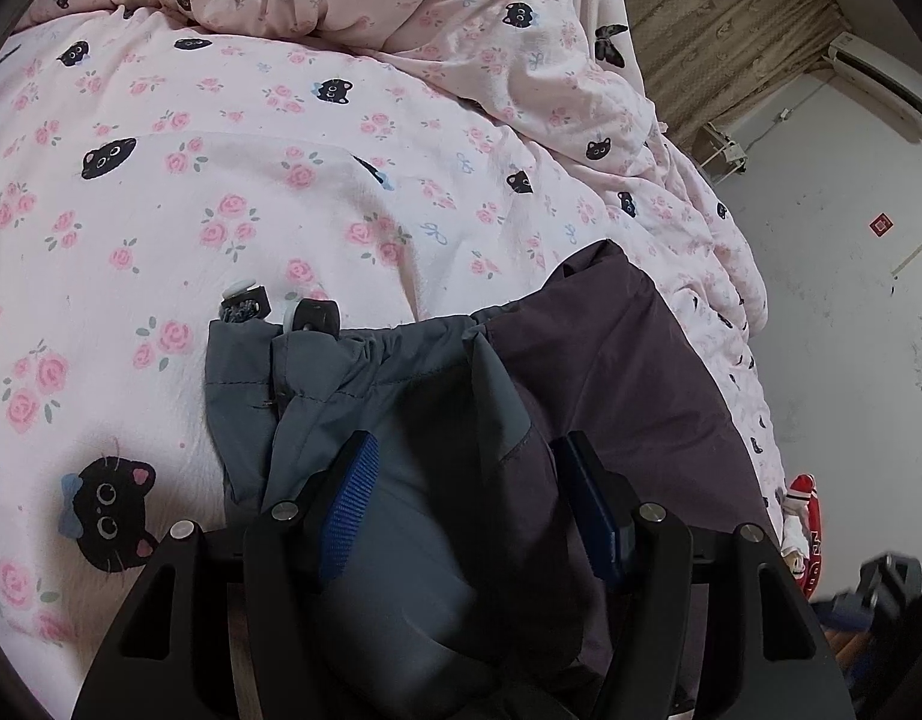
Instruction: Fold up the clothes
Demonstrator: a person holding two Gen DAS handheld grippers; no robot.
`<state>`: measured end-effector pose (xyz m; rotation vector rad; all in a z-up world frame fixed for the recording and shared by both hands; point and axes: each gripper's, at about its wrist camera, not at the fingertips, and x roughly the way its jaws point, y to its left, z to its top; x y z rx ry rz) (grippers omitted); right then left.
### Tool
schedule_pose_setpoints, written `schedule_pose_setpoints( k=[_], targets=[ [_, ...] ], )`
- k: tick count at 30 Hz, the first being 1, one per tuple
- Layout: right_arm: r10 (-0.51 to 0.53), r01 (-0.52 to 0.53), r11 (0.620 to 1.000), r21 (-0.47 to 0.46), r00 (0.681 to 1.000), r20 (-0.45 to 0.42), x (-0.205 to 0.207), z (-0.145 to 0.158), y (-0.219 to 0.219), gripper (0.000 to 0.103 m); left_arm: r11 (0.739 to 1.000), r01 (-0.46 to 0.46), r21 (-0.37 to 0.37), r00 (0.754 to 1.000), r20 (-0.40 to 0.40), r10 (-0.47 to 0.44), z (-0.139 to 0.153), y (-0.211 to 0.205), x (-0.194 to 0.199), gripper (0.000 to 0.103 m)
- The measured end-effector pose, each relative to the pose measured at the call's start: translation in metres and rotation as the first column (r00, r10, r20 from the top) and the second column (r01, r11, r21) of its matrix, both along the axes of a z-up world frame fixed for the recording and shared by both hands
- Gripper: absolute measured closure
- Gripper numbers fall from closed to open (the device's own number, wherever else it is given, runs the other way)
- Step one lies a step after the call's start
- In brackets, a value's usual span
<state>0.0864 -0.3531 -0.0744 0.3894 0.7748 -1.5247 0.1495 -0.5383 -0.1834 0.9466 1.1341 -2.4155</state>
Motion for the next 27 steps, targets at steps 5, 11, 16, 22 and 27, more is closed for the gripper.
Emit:
schedule_pose_setpoints(
  k=[5,11,16,22,27],
  targets=[
    [-0.093,0.094,0.996,0.001,0.985,0.143,-0.020,-0.017,-0.012,0.080,1.000,0.001,-0.007,1.000,0.003,-0.001,-0.002,0.000,-0.001,0.045],
    [-0.106,0.105,0.994,0.013,0.993,0.053,-0.012,-0.064,-0.001,0.079,0.999,0.026,-0.047,0.999,0.031,-0.024,-0.004,0.004,-0.007,0.044],
    [-0.143,0.155,0.988,-0.010,0.933,0.331,-0.045,-0.053,0.012,0.076,0.999,0.022,-0.033,1.000,0.014,-0.021,-0.006,0.001,-0.006,0.044],
    [-0.245,0.338,0.941,0.016,0.647,0.722,-0.114,-0.052,0.044,0.021,1.000,0.019,-0.011,1.000,-0.006,-0.019,-0.009,-0.002,-0.003,0.044],
    [-0.225,0.316,0.943,0.100,0.389,0.893,-0.136,-0.084,0.047,0.021,1.000,0.018,-0.001,1.000,-0.015,-0.018,-0.011,-0.004,-0.002,0.044]
  ],
)
